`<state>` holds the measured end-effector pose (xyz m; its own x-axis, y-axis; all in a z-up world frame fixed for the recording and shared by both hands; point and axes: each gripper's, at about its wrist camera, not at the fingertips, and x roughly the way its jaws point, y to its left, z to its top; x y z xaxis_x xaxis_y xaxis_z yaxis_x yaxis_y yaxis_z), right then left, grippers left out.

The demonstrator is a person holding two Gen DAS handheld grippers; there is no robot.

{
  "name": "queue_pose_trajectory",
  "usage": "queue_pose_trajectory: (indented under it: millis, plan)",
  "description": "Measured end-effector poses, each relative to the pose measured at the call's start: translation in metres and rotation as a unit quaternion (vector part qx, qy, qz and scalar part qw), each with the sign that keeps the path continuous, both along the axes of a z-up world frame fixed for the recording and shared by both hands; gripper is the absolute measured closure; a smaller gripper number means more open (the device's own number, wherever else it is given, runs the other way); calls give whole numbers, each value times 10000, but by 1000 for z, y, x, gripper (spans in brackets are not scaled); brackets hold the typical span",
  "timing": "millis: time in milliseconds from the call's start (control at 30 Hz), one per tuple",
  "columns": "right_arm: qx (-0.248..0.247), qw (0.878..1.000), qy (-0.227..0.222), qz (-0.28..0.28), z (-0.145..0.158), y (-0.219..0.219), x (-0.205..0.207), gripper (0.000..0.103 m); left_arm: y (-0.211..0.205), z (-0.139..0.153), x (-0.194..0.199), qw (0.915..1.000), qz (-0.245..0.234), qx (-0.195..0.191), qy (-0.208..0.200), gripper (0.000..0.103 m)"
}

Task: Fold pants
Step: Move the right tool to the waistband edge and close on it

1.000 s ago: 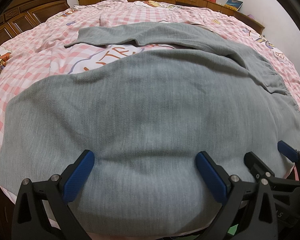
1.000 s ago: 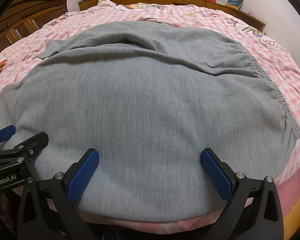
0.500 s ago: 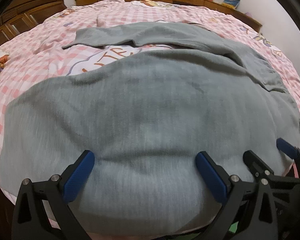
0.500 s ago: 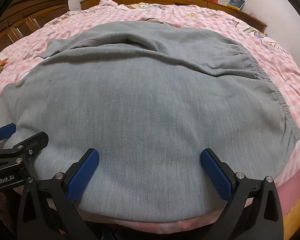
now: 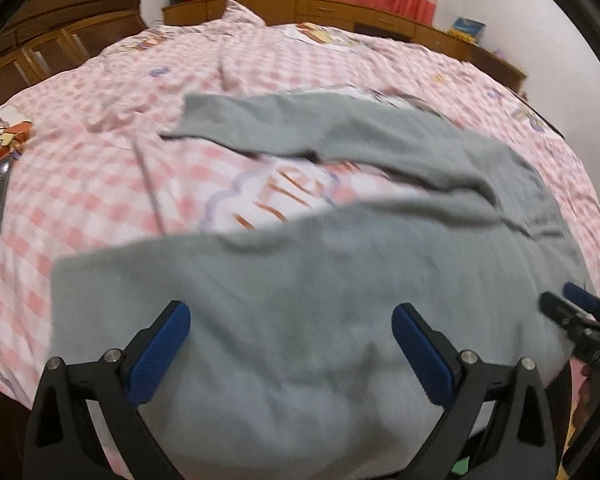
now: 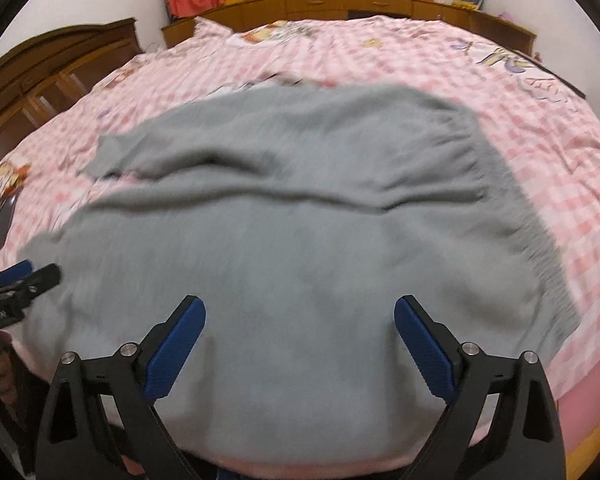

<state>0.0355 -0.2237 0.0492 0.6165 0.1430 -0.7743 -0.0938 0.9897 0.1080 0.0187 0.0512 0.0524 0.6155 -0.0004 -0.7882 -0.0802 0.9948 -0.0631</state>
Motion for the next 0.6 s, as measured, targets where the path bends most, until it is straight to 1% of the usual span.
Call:
queue_pose_trajectory:
  millis: [233,333,533,600]
  plan:
    - [-105,9994,53,-310,15,-33,43,5,42,18,40,9993,365,-41,-30,1]
    - [-178,9988,37,-444,20,-46,62,6,58,24,64,9992,404,0,-38,0]
    - [-319,9970,55,-698,27,-66,106,6,95,31,120,9979,638,-128,-46,0]
    - [-367,9966,69,-737,28,-71,119,6,103,31,139,9978,644,-149,10,0]
